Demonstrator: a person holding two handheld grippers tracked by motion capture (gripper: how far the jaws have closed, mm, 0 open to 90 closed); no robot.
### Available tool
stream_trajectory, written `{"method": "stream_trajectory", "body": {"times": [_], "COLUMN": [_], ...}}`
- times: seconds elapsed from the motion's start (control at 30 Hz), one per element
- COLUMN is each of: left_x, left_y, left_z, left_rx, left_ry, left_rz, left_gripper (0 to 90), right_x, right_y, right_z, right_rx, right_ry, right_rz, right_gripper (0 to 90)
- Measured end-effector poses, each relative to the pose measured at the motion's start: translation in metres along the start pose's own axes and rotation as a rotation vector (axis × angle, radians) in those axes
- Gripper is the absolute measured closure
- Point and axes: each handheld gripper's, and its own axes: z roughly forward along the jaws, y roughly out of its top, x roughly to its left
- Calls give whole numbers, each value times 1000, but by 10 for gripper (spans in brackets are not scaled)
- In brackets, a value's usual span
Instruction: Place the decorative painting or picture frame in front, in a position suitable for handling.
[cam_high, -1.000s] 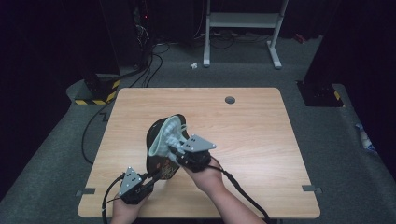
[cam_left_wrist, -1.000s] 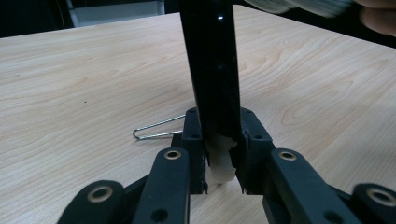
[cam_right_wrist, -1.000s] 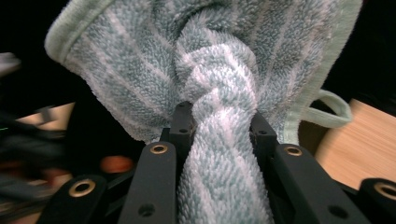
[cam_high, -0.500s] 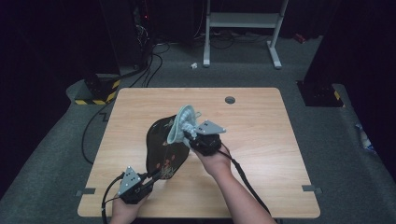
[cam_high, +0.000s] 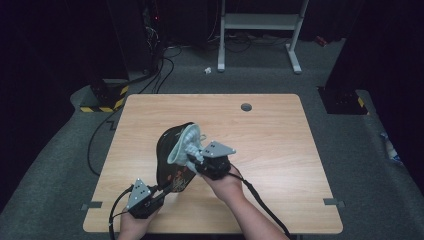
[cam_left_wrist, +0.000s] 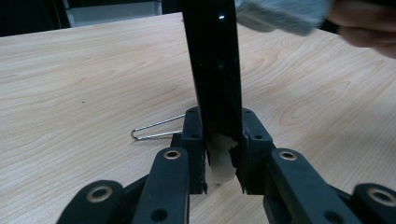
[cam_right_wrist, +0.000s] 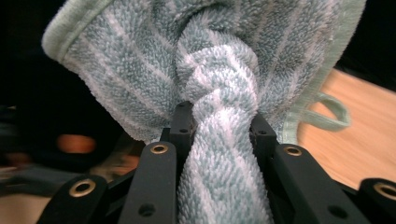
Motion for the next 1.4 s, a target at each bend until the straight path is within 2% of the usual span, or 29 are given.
{"method": "stream_trajectory", "body": {"times": [0.1, 0.17, 0.23, 0.3, 0.4, 0.5, 0.63, 0.7, 0.8, 0.97, 1.03, 1.17, 1.27, 1.4], "left_x": [0, 0, 1, 0, 1, 1, 0, 0, 1, 0, 0, 0, 0, -1], "left_y": [0, 0, 0, 0, 0, 0, 1, 1, 0, 0, 0, 0, 0, 0], "left_z": [0, 0, 0, 0, 0, 0, 1, 1, 1, 1, 1, 1, 1, 1], "left_rx": [0, 0, 1, 2, 2, -1, -7, -4, -5, -5, -3, -4, -3, -4], "left_ry": [-3, -4, -3, -4, -6, -8, -3, -4, -5, -4, -4, -3, 0, 2], "left_rz": [-1, -1, 4, 2, 1, -4, -8, -2, -2, -3, 2, -1, 2, -4], "left_gripper": [763, 764, 764, 765, 764, 763, 761, 761, 762, 761, 761, 761, 762, 762], "right_x": [23, 33, 36, 34, 21, -4, -41, -55, -68, -73, -69, -53, -21, 17], "right_y": [8, 15, 24, 33, 44, 47, 40, 35, 28, 18, 12, 3, -1, -3], "right_z": [-6, -9, -13, -16, -16, -12, -3, -1, 1, 5, 7, 5, 0, -2], "right_rx": [-34, -55, -80, -101, -114, -104, -45, -25, -2, 25, 32, 26, 8, -13], "right_ry": [49, 69, 77, 62, 15, -38, -81, -106, -126, -124, -116, -87, -40, 34], "right_rz": [-45, -70, -77, -82, -77, -47, 2, 32, 54, 67, 72, 53, -29, -84], "right_gripper": [703, 702, 703, 702, 703, 702, 702, 702, 701, 701, 701, 701, 700, 700]}}
